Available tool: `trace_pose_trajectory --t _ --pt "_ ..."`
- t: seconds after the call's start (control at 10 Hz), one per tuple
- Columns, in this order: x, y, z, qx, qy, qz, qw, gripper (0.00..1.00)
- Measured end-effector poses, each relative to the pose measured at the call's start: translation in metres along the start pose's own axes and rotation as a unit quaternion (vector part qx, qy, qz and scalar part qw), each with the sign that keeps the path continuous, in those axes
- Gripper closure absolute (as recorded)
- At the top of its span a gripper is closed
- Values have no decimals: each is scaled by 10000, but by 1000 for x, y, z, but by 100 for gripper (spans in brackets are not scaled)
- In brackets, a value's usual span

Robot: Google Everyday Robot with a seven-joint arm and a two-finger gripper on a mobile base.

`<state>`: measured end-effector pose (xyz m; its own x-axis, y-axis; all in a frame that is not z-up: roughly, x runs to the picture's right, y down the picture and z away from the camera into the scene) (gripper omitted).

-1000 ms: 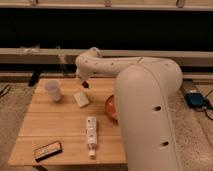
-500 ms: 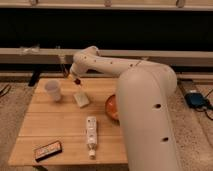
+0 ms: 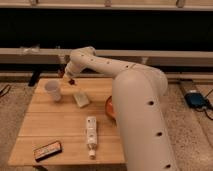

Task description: Place the pepper in the ceramic cup

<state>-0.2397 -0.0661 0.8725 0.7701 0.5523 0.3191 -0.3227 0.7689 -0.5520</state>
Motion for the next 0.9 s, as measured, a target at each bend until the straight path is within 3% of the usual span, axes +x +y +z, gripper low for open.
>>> trace_pose_trajectory --t 0.9 --pt "-1 3 -2 13 -32 -39 10000 100"
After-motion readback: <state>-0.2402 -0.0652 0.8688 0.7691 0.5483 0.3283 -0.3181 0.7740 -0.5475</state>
